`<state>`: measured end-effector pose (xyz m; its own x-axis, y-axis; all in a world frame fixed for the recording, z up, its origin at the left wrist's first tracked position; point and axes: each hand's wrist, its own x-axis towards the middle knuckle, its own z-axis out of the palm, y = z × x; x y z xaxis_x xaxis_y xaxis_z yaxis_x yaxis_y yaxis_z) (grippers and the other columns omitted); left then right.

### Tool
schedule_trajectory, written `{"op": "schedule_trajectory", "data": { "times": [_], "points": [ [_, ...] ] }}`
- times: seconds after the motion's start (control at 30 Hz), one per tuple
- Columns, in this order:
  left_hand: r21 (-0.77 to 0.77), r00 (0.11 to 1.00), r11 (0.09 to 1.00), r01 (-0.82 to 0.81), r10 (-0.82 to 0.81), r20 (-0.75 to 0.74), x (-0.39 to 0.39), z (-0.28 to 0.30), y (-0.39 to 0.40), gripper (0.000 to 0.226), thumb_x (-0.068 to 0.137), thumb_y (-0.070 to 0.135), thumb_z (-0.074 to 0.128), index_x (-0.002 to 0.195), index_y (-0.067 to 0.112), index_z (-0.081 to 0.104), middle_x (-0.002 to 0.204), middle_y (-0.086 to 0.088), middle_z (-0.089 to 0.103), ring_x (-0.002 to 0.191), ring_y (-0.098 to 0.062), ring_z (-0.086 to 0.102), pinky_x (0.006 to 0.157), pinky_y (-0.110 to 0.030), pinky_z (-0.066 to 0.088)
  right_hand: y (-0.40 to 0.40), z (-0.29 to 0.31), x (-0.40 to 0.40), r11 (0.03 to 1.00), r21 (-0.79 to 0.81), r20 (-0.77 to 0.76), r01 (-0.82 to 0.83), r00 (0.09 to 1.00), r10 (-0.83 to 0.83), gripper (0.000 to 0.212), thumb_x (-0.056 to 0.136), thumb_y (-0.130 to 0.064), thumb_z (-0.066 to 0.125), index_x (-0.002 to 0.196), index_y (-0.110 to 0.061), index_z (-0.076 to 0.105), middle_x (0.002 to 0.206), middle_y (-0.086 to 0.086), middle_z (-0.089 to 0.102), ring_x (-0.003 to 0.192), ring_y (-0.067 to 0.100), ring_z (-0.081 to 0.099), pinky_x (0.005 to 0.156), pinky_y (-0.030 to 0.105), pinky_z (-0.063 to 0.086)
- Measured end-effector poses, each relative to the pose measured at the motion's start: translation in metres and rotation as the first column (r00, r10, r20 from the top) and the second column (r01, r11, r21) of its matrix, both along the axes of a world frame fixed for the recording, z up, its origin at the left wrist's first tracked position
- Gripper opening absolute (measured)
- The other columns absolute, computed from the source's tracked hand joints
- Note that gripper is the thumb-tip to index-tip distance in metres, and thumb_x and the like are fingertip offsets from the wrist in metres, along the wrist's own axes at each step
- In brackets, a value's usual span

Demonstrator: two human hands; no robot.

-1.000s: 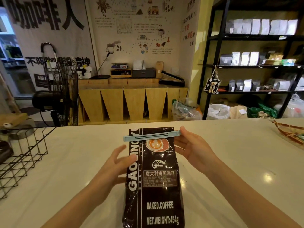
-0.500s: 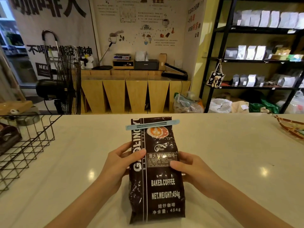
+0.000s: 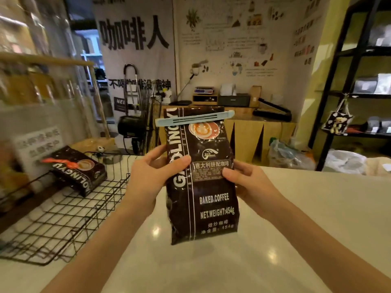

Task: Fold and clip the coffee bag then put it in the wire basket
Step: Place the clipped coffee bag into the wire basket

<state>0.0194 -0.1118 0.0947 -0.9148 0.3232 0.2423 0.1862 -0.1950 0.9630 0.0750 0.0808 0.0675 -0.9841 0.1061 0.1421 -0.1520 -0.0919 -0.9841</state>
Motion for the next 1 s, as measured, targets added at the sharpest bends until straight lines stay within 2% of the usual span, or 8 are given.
{"op": "schedule_trajectory", "data": {
  "times": [0.17, 0.3, 0.4, 0.47, 0.63, 0.73, 0.87, 1.0],
  "points": [
    [0.075, 0.971, 0.974, -0.211, 0.218, -0.100, -0.016, 0.033, -0.069, 0.038, 0.050, 0.019, 0.073, 0.083, 0.033, 0.062, 0.077, 0.011, 0.076, 0.076, -0.011, 0.072, 0.065, -0.029, 0.056, -0.066, 0.030, -0.064, 0.996, 0.049, -0.120, -0.074, 0.990, 0.080, 0.062, 0.054, -0.035, 0.072, 0.111, -0.019, 0.056, 0.103, -0.001, 0.070, 0.097, 0.017, 0.068, 0.085, 0.033, 0.054],
    [0.111, 0.915, 0.919, -0.379, 0.390, -0.107, -0.029, 0.035, -0.126, 0.046, 0.047, 0.022, 0.074, 0.089, 0.035, 0.060, 0.082, 0.011, 0.075, 0.069, -0.006, 0.071, 0.051, -0.020, 0.053, -0.130, 0.033, -0.112, 0.974, 0.128, -0.130, -0.185, 0.971, 0.201, 0.034, 0.072, -0.032, 0.070, 0.103, -0.022, 0.060, 0.099, -0.004, 0.069, 0.092, 0.009, 0.067, 0.074, 0.021, 0.055],
    [0.108, 0.837, 0.848, -0.520, 0.530, -0.136, -0.040, 0.026, -0.162, 0.048, 0.050, 0.024, 0.074, 0.092, 0.040, 0.059, 0.091, 0.010, 0.073, 0.085, -0.008, 0.070, 0.065, -0.028, 0.055, -0.175, 0.030, -0.144, 0.941, 0.175, -0.087, -0.288, 0.948, 0.307, 0.032, 0.079, -0.029, 0.066, 0.109, -0.020, 0.061, 0.098, -0.006, 0.069, 0.088, 0.005, 0.066, 0.067, 0.017, 0.054],
    [0.086, 0.775, 0.793, -0.603, 0.608, -0.171, -0.050, 0.015, -0.182, 0.046, 0.055, 0.021, 0.075, 0.093, 0.042, 0.058, 0.093, 0.014, 0.069, 0.087, -0.005, 0.068, 0.069, -0.026, 0.055, -0.203, 0.024, -0.163, 0.922, 0.190, -0.071, -0.337, 0.932, 0.356, 0.027, 0.082, -0.026, 0.064, 0.108, -0.021, 0.061, 0.096, -0.007, 0.068, 0.084, 0.003, 0.065, 0.062, 0.013, 0.053],
    [0.073, 0.663, 0.673, -0.736, 0.739, -0.120, -0.074, -0.017, -0.222, 0.063, 0.067, 0.015, 0.074, 0.125, 0.025, 0.050, 0.092, 0.018, 0.062, 0.088, 0.002, 0.060, 0.069, -0.024, 0.051, -0.260, 0.000, -0.198, 0.868, 0.220, 0.000, -0.445, 0.890, 0.456, 0.033, 0.089, -0.024, 0.054, 0.121, -0.016, 0.054, 0.103, -0.003, 0.064, 0.083, 0.001, 0.061, 0.061, 0.011, 0.050],
    [0.033, 0.633, 0.641, -0.767, 0.764, -0.128, -0.085, -0.036, -0.235, 0.067, 0.068, 0.013, 0.073, 0.128, 0.024, 0.046, 0.094, 0.019, 0.059, 0.086, 0.005, 0.057, 0.069, -0.020, 0.049, -0.282, -0.014, -0.212, 0.839, 0.182, 0.058, -0.514, 0.857, 0.512, 0.031, 0.089, -0.024, 0.054, 0.120, -0.017, 0.054, 0.100, -0.006, 0.063, 0.083, 0.001, 0.061, 0.056, 0.008, 0.048],
    [-0.045, 0.624, 0.623, -0.781, 0.774, -0.103, -0.099, -0.058, -0.249, 0.070, 0.067, 0.014, 0.076, 0.129, 0.021, 0.045, 0.106, 0.007, 0.059, 0.095, -0.007, 0.060, 0.076, -0.026, 0.051, -0.301, -0.034, -0.227, 0.837, 0.171, 0.094, -0.519, 0.855, 0.511, 0.024, 0.085, -0.026, 0.060, 0.108, -0.021, 0.058, 0.097, -0.008, 0.065, 0.089, 0.008, 0.063, 0.072, 0.020, 0.050],
    [-0.109, 0.622, 0.613, -0.782, 0.777, -0.098, -0.106, -0.069, -0.256, 0.070, 0.067, 0.014, 0.076, 0.128, 0.020, 0.042, 0.103, 0.006, 0.060, 0.094, -0.012, 0.060, 0.080, -0.034, 0.053, -0.306, -0.043, -0.236, 0.811, 0.190, 0.126, -0.553, 0.833, 0.538, 0.025, 0.084, -0.025, 0.061, 0.108, -0.017, 0.058, 0.102, 0.000, 0.067, 0.096, 0.014, 0.063, 0.086, 0.030, 0.051]
  ]
}}
